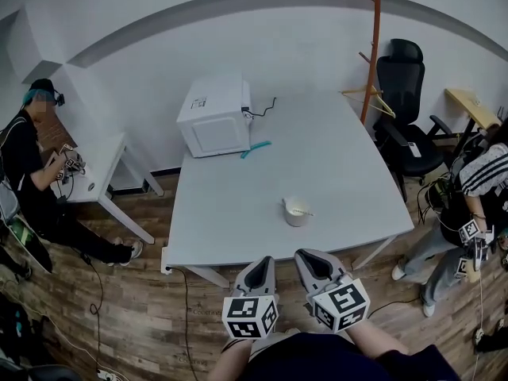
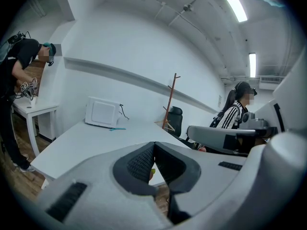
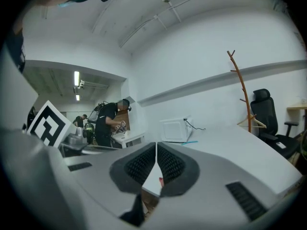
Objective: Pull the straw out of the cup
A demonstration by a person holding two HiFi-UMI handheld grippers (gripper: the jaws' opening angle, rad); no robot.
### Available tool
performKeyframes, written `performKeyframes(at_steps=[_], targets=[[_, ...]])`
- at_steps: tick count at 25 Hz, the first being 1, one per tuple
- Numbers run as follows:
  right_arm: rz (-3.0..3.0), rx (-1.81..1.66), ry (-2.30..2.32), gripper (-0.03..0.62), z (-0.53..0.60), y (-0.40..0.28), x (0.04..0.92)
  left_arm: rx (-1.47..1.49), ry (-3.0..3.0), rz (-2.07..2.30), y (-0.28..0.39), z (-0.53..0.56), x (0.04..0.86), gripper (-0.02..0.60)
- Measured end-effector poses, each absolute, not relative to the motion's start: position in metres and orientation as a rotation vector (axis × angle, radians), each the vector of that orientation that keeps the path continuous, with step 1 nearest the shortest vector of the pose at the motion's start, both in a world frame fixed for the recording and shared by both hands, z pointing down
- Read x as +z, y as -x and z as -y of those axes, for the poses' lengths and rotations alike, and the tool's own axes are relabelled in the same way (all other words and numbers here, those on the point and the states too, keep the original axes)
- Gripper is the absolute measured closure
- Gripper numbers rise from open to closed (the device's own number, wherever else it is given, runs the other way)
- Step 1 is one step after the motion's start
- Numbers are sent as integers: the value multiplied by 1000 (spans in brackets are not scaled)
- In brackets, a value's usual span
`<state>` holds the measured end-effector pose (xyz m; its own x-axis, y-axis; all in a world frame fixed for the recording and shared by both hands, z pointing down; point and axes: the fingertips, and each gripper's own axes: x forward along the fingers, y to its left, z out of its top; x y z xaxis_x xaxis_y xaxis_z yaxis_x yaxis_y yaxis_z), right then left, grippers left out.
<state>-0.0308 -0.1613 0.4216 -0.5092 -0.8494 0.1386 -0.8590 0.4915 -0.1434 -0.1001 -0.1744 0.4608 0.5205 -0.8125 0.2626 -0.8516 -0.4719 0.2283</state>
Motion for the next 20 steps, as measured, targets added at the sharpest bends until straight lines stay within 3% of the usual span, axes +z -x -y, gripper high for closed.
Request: performKeyframes(at_steps=[20], targets=[[2642,258,-1488,563,214,-1,448,164,-2330,1466,96,229,490,565]])
